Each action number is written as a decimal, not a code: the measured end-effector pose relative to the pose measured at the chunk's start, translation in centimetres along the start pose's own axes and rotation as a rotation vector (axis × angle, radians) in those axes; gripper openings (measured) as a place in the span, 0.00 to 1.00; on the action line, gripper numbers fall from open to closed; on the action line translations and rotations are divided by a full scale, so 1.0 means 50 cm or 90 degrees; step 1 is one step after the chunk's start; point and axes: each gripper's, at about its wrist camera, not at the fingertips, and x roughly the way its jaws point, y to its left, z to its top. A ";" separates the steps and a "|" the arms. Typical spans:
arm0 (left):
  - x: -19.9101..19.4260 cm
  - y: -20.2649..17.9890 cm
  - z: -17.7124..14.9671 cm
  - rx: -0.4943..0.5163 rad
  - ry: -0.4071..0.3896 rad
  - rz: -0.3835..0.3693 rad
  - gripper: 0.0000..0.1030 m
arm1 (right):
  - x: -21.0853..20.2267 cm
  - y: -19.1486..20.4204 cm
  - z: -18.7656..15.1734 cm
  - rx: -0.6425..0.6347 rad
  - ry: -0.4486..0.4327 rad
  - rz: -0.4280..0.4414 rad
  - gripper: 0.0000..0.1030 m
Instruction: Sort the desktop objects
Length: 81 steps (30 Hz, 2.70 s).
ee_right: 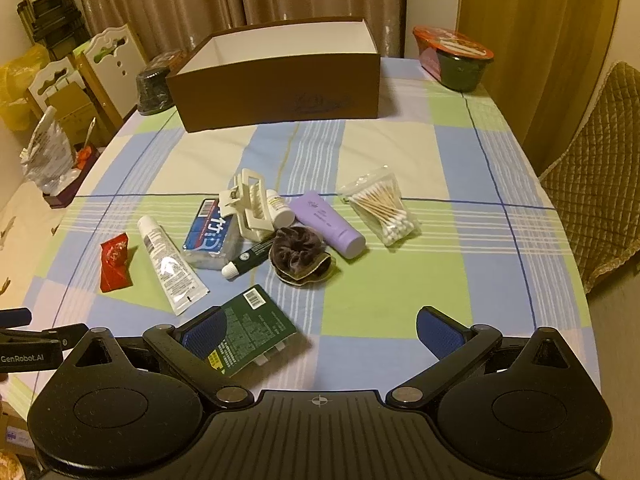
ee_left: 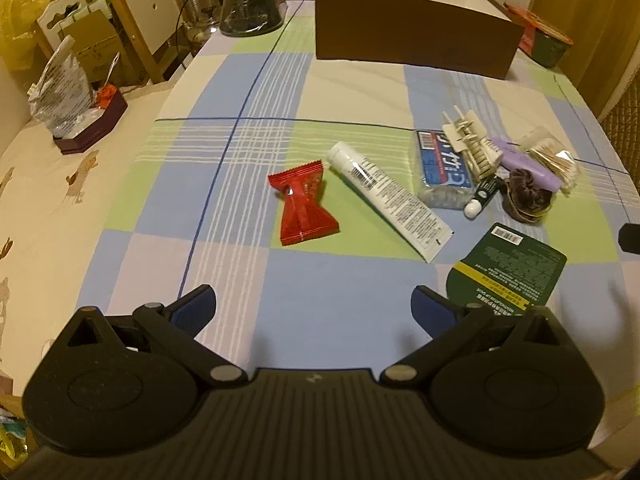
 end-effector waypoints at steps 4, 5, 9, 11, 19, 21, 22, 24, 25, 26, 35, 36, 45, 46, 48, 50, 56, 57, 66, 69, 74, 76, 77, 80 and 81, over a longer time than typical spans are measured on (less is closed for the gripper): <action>0.001 0.013 -0.006 -0.008 0.005 -0.018 0.99 | 0.000 0.005 0.001 -0.002 0.001 -0.002 1.00; 0.001 0.016 -0.007 -0.010 0.006 -0.022 0.99 | -0.001 0.006 0.002 0.000 0.000 0.000 1.00; 0.005 0.017 -0.003 -0.004 0.019 -0.016 0.99 | -0.003 0.002 0.000 0.002 -0.004 0.005 1.00; 0.005 0.010 -0.008 0.001 0.017 -0.009 0.99 | -0.002 0.003 0.002 0.001 -0.002 0.004 1.00; 0.004 0.013 -0.002 -0.003 0.021 -0.018 0.99 | -0.001 0.008 -0.003 -0.002 0.000 0.000 1.00; 0.004 0.013 -0.003 -0.003 0.022 -0.020 0.99 | 0.000 0.009 -0.004 -0.001 0.001 0.000 1.00; 0.005 0.013 -0.003 -0.003 0.022 -0.020 0.99 | 0.000 0.008 -0.004 0.000 0.001 0.000 1.00; 0.005 0.012 -0.004 -0.003 0.022 -0.022 0.99 | 0.001 0.007 -0.005 0.002 0.003 0.000 1.00; 0.005 0.012 -0.004 -0.003 0.022 -0.022 0.99 | 0.001 0.006 -0.006 0.003 0.003 -0.001 1.00; 0.005 0.012 -0.004 -0.003 0.022 -0.023 0.99 | 0.001 0.006 -0.006 0.003 0.003 -0.001 1.00; 0.007 0.012 -0.006 -0.006 0.025 -0.026 0.99 | 0.007 0.005 -0.007 0.002 0.009 0.001 1.00; 0.007 0.012 -0.006 -0.007 0.025 -0.026 0.99 | 0.008 0.005 -0.008 0.001 0.010 0.001 1.00; 0.012 0.012 -0.004 -0.009 0.029 -0.029 0.99 | 0.014 0.008 -0.002 -0.005 0.012 0.001 1.00; 0.014 0.011 -0.004 -0.008 0.029 -0.031 0.99 | 0.013 0.008 -0.002 -0.006 0.012 0.000 1.00; 0.018 0.011 -0.003 -0.007 0.030 -0.033 0.99 | 0.010 0.009 -0.001 -0.010 0.011 -0.001 1.00; 0.027 0.011 -0.001 -0.008 0.028 -0.038 0.99 | 0.006 0.011 0.002 -0.016 0.007 -0.003 1.00; 0.055 0.013 0.004 -0.011 0.021 -0.030 0.99 | -0.024 0.015 0.026 -0.039 -0.024 -0.002 1.00; 0.060 0.014 0.005 -0.010 0.021 -0.028 0.99 | -0.032 0.016 0.034 -0.046 -0.032 -0.002 1.00; 0.099 0.050 0.040 -0.025 -0.027 -0.030 0.99 | -0.053 0.035 0.061 -0.159 -0.153 0.082 1.00; 0.110 0.062 0.050 -0.032 -0.036 -0.031 0.99 | -0.031 0.034 0.052 -0.170 -0.161 0.104 1.00; 0.125 0.067 0.056 -0.032 -0.047 -0.038 0.90 | -0.005 0.027 0.034 -0.172 -0.162 0.173 1.00; 0.131 0.064 0.056 -0.024 -0.051 -0.042 0.90 | 0.005 0.036 0.029 -0.183 -0.168 0.175 1.00; 0.135 0.063 0.056 -0.020 -0.053 -0.044 0.89 | 0.011 0.041 0.029 -0.185 -0.166 0.179 1.00; 0.145 0.060 0.056 -0.007 -0.059 -0.050 0.79 | 0.031 0.065 0.030 -0.192 -0.159 0.192 1.00; 0.149 0.059 0.056 -0.003 -0.061 -0.052 0.75 | 0.035 0.074 0.030 -0.198 -0.160 0.194 1.00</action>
